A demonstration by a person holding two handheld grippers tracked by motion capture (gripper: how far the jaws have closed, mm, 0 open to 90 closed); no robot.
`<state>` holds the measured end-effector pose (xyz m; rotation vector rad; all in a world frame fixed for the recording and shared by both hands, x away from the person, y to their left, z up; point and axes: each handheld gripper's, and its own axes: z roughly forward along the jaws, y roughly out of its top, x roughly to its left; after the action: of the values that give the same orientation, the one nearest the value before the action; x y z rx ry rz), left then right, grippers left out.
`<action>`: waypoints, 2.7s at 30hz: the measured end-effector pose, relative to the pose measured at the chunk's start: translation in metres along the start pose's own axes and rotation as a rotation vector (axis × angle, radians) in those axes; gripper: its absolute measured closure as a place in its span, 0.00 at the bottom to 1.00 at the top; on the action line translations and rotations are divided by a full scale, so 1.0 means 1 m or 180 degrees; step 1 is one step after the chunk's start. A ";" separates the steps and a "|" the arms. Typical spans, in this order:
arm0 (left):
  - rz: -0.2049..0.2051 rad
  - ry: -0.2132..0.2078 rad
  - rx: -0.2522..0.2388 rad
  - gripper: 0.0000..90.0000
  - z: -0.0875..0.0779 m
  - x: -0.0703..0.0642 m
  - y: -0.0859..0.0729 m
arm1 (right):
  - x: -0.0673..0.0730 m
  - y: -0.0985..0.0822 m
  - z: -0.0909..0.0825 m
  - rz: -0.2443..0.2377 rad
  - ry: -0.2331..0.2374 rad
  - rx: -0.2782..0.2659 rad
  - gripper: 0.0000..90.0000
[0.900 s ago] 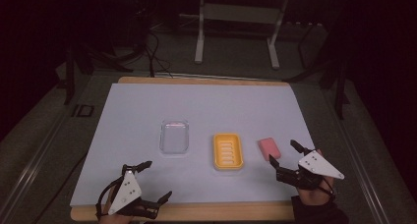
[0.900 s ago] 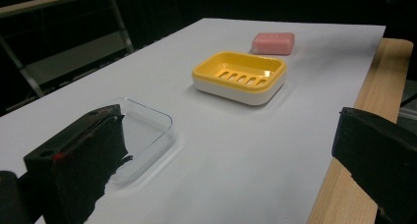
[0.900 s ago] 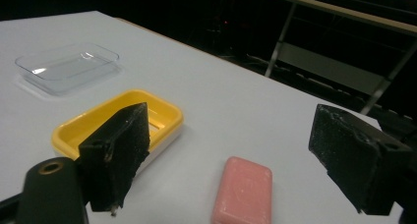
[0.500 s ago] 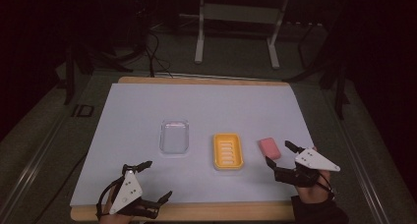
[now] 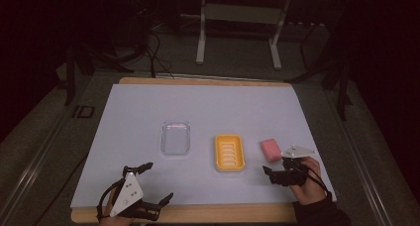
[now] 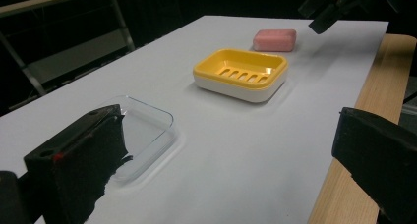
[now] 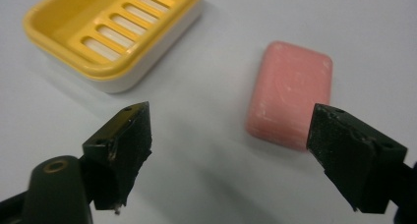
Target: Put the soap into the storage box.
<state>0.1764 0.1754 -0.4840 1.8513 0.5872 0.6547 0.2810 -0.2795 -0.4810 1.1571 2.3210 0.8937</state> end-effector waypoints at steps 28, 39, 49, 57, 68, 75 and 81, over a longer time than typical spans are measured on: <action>0.0001 -0.0014 0.0002 0.00 0.000 -0.001 0.000 | -0.024 0.010 0.018 0.0729 -0.0061 0.1784 0.20; 0.0007 -0.0007 0.0008 0.00 0.000 -0.001 0.000 | -0.032 0.020 0.023 0.0721 0.0013 0.2266 0.14; 0.0004 -0.0006 0.0010 0.00 0.000 -0.001 0.000 | -0.042 0.034 0.029 0.0803 0.0016 0.2400 0.14; 0.0007 -0.0009 0.0014 0.00 0.000 -0.001 0.000 | -0.051 0.052 0.037 0.0796 -0.0064 0.2481 0.13; 0.0015 -0.0014 0.0022 0.00 0.001 -0.001 0.000 | -0.056 0.068 0.058 0.0856 -0.0033 0.2400 0.13; 0.0014 -0.0015 0.0028 0.00 0.001 -0.001 0.000 | -0.057 0.073 0.070 0.0838 -0.0006 0.2342 0.13; 0.0008 -0.0021 0.0027 0.00 0.001 -0.001 -0.001 | -0.057 0.079 0.080 0.0831 -0.0105 0.2186 0.13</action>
<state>0.1765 0.1746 -0.4850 1.8617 0.5843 0.6483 0.4060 -0.2610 -0.4796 1.7487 2.5623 0.1186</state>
